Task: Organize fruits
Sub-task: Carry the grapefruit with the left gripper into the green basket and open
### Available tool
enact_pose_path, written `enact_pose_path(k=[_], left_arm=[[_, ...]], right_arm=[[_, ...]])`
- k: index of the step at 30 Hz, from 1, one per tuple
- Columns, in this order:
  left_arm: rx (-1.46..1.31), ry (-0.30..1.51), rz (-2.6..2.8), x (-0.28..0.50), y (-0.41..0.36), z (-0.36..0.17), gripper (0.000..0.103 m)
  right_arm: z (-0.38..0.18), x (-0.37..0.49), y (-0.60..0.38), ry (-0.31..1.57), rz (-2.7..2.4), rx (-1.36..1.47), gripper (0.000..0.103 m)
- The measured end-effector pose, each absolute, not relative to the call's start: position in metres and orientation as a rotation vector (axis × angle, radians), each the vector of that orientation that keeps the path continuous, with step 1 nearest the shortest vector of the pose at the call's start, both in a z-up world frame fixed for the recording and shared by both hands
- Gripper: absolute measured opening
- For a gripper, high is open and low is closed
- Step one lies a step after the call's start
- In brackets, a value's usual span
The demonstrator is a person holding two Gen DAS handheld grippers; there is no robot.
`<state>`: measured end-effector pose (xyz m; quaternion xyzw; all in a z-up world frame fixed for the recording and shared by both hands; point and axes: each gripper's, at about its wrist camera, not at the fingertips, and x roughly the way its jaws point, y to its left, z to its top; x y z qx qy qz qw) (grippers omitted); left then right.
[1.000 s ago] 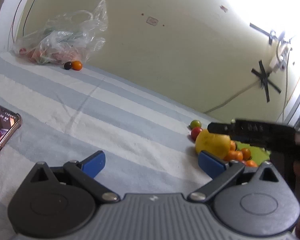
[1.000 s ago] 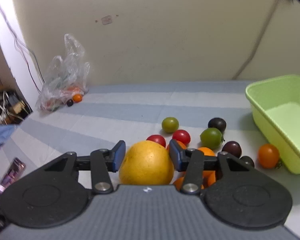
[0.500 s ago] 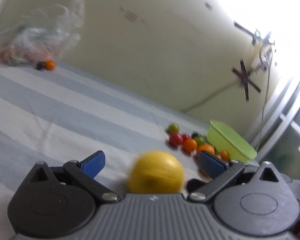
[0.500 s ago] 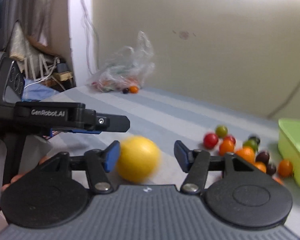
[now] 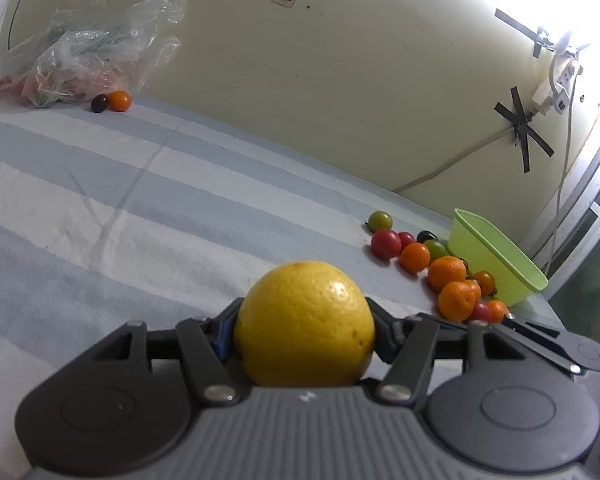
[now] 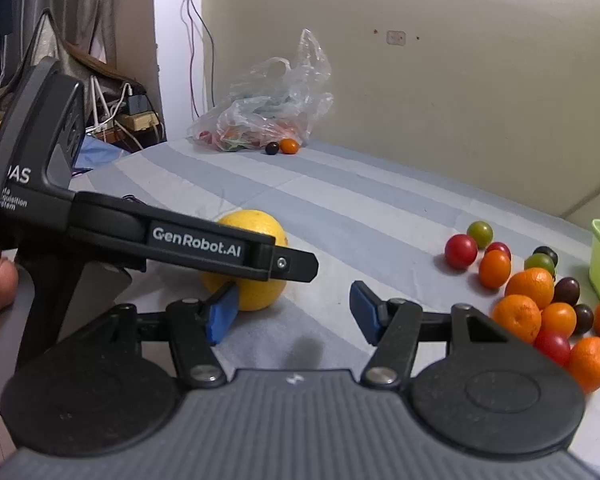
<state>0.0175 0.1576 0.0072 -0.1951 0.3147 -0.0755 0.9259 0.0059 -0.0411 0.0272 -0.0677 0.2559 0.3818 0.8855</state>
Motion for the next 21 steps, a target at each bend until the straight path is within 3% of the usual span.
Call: enact_pose_path(k=[21], left_arm=[[-0.419,0.828,-0.564,0.037,0.027,0.014,0.06]], right_arm=[[0.021,-0.048,-0.153,0.52,0.586,0.02,0.064]])
